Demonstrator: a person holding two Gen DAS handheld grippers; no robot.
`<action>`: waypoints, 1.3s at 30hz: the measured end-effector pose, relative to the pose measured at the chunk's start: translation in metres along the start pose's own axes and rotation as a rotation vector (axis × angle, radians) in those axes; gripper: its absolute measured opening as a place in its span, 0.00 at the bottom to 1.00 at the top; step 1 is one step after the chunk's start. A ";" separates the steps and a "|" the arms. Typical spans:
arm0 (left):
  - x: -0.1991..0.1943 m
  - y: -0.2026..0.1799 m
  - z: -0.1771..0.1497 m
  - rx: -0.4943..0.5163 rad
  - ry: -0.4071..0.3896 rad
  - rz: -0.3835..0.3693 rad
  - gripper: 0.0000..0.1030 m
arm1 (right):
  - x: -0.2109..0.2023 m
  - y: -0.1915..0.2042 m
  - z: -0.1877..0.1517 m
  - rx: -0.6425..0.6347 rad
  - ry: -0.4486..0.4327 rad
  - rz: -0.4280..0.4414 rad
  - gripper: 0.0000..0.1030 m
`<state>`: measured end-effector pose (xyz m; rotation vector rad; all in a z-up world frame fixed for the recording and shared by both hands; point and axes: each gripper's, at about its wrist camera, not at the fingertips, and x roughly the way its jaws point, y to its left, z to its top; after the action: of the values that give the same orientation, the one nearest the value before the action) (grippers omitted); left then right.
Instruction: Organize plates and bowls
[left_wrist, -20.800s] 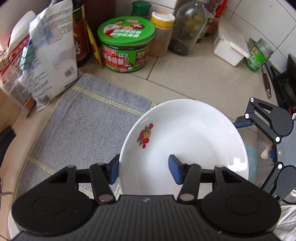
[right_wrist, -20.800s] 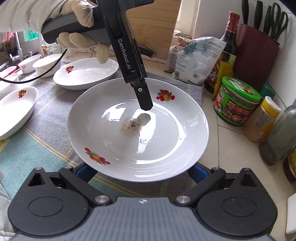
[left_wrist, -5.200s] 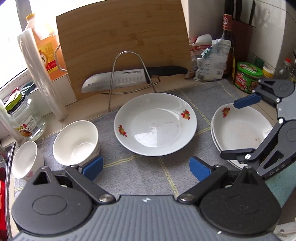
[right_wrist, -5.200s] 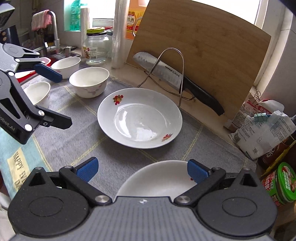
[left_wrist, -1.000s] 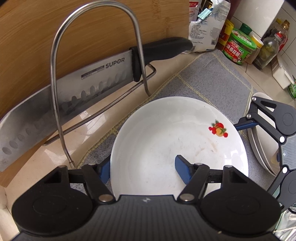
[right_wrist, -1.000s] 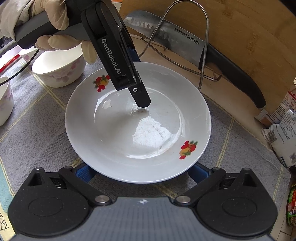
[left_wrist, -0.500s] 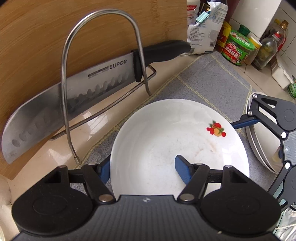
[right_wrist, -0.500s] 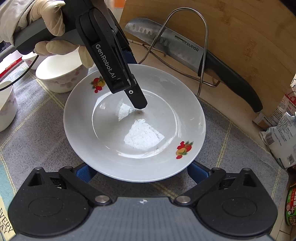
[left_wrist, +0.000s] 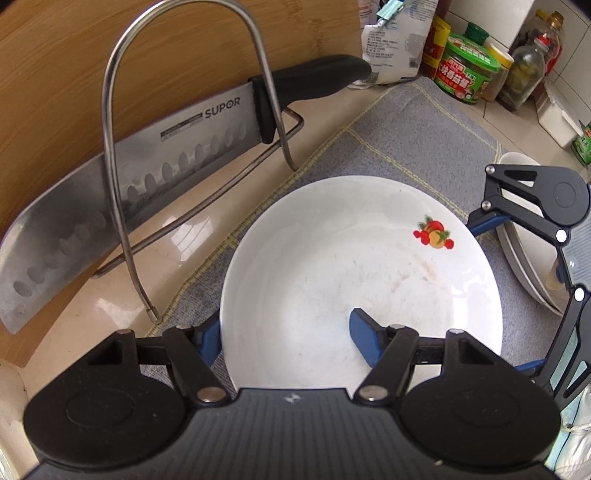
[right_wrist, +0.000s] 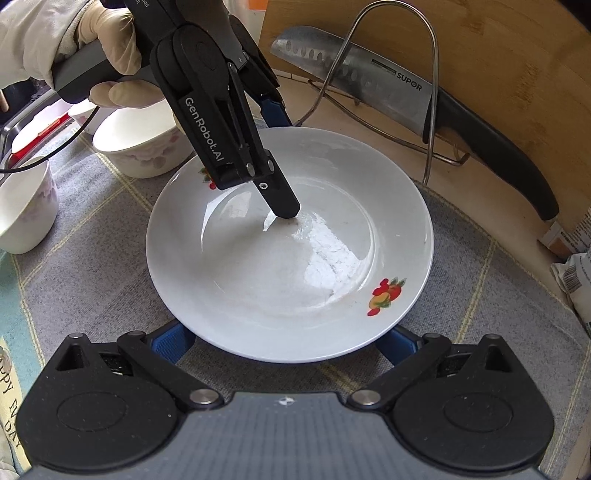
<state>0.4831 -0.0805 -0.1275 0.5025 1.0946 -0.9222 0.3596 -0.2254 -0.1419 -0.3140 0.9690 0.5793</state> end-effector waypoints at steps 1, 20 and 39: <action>0.000 0.000 0.000 0.000 -0.002 -0.001 0.68 | 0.000 0.000 0.000 -0.004 -0.003 -0.002 1.00; -0.012 0.000 -0.005 0.006 -0.049 0.006 0.69 | -0.012 0.006 -0.002 -0.046 -0.055 -0.037 1.00; -0.047 -0.020 -0.008 0.032 -0.102 0.029 0.69 | -0.045 0.025 -0.007 -0.071 -0.097 -0.073 0.97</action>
<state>0.4546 -0.0676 -0.0865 0.4916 0.9794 -0.9312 0.3205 -0.2227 -0.1070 -0.3792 0.8413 0.5580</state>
